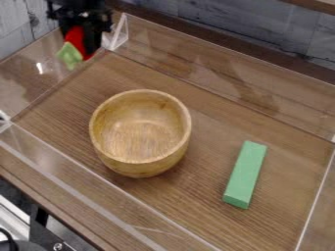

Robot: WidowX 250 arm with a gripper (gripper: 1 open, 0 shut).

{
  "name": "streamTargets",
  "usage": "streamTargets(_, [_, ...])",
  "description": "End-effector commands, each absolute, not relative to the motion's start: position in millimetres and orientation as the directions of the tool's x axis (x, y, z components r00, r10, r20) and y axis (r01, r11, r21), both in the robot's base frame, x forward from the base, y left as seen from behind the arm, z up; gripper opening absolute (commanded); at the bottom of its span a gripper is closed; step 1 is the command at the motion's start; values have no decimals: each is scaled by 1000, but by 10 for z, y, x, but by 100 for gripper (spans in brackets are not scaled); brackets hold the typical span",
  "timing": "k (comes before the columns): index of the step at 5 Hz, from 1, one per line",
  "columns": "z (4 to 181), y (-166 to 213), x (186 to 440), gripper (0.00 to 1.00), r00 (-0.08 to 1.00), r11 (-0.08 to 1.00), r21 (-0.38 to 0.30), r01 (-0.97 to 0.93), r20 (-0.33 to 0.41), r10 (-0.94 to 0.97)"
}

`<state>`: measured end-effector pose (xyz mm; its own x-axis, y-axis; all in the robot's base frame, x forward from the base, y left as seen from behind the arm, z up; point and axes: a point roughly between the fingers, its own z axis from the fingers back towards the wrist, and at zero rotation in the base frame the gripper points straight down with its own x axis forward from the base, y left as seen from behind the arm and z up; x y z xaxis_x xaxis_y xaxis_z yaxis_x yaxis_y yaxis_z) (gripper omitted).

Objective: Move the red fruit to the left side of the table

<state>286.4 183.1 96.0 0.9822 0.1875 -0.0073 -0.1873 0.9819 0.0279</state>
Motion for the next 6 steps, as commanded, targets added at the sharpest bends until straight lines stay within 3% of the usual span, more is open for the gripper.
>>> streamTargets(1, [971,1895,2969,0,973,972,52,-229,47,226])
streamTargets(3, [701,1948,3098,0,977,977,40,-209,49,207])
streamTargets(6, [503,2083,3179,0,991,992,6,-127,47,127])
